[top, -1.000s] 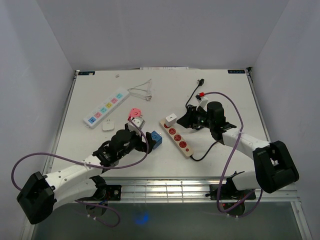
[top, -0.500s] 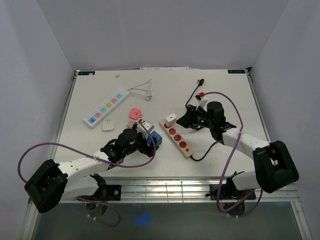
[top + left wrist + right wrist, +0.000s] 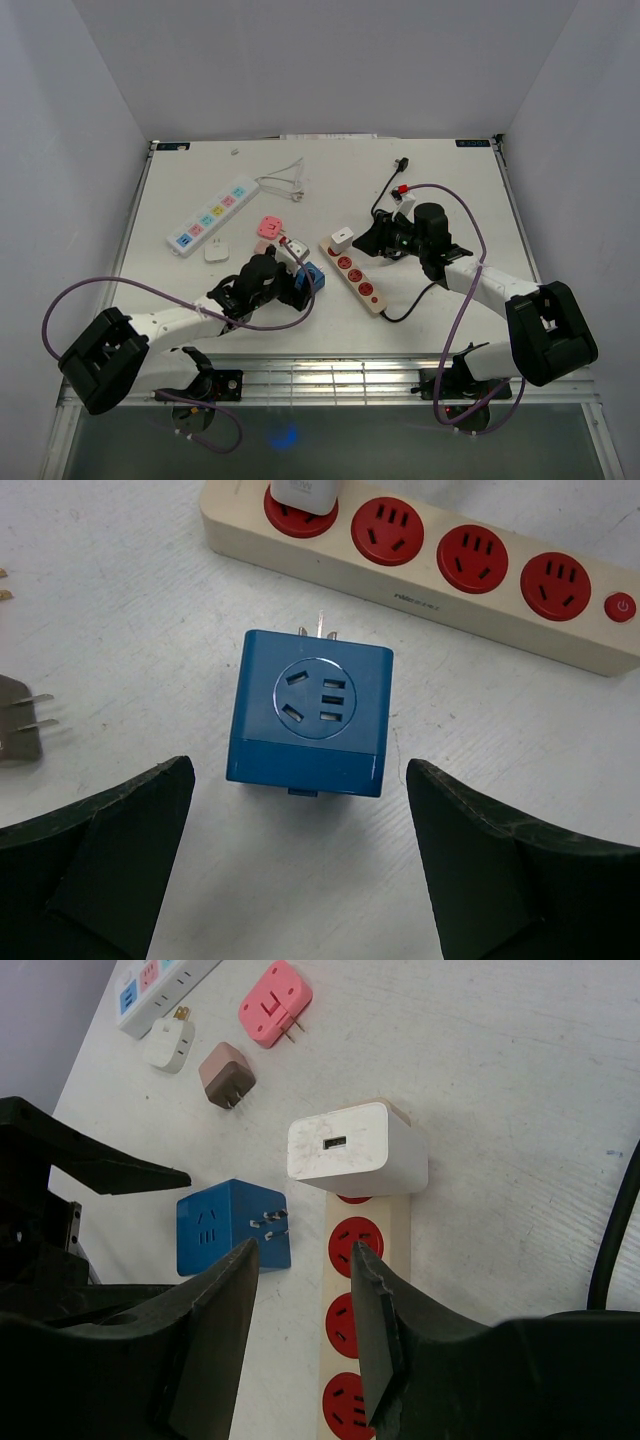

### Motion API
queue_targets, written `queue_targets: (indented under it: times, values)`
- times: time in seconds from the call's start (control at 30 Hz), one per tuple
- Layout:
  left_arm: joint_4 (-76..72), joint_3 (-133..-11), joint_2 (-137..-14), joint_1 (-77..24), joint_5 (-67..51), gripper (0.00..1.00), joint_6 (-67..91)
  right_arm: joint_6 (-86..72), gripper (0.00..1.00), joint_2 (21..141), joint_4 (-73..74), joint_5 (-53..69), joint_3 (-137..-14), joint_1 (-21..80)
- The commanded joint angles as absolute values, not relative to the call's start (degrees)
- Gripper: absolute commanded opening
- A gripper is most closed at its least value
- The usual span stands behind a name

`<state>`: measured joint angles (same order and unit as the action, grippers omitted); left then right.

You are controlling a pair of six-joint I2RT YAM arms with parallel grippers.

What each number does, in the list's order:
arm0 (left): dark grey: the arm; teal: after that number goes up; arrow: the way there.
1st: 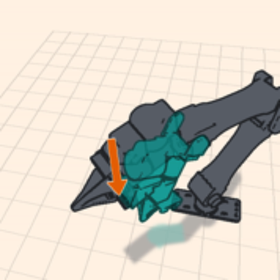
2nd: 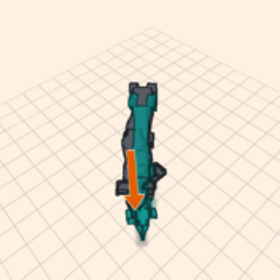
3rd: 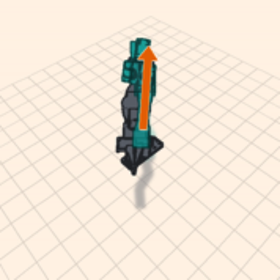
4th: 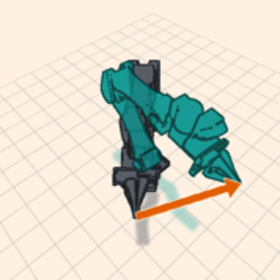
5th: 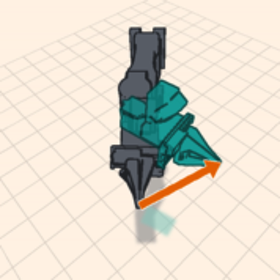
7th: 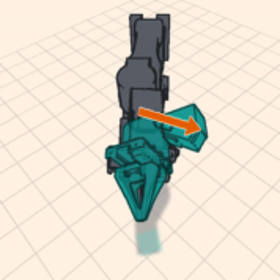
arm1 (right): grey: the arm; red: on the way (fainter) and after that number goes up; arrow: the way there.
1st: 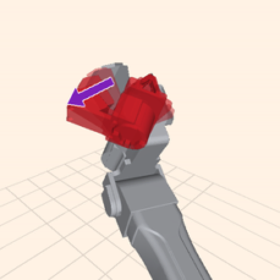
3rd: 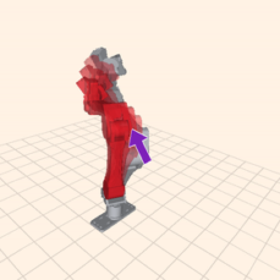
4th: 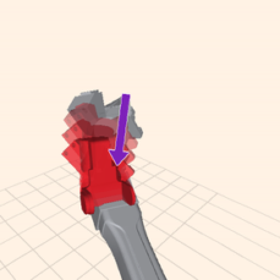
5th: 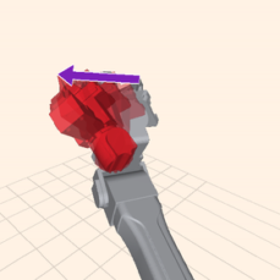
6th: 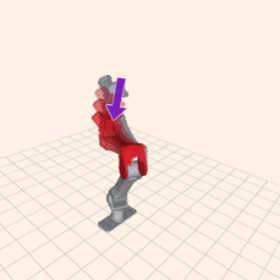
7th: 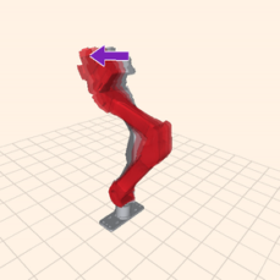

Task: Insert the plug
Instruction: Pick up the plug from the center of the board.

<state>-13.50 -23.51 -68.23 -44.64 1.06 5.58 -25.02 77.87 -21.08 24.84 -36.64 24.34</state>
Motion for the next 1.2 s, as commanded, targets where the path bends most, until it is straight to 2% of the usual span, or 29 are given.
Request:
queue_targets:
  times: [0.0,0.5,0.67,0.73,0.83,0.93,1.13,1.17]
  values:
    - [-15.91,-25.75,-68.38,-43.77,1.06,0.98,4.22,-24.35,0.48,77.25,-23.38,25.93,-38.50,24.08]
    - [-17.31,-26.72,-71.89,-43.42,-4.21,0.90,1.23,-24.35,0.48,77.52,-23.38,26.28,-38.67,24.08]
    - [-16.61,-27.86,-74.09,-43.42,-6.85,0.68,0.35,-24.00,0.48,77.70,-22.68,26.54,-39.11,24.17]
    - [-16.61,-27.77,-73.92,-43.42,-7.64,0.64,0.18,-23.38,0.48,77.61,-21.98,26.45,-39.46,24.08]
    - [-17.05,-27.16,-72.43,-43.51,-8.34,0.59,0.18,-22.85,0.52,77.52,-20.48,27.16,-40.25,24.17]
    - [-18.28,-25.85,-70.06,-43.42,-9.14,0.54,-1.49,-22.50,0.60,77.96,-19.34,29.09,-41.13,24.34]
    - [-19.86,-24.35,-65.48,-43.42,-11.95,0.51,-0.80,-21.10,0.78,79.19,-18.02,30.93,-42.54,25.31]
    - [-20.04,-24.26,-65.04,-43.50,-12.82,0.51,-0.70,-20.83,0.84,79.36,-17.84,31.29,-42.71,25.40]
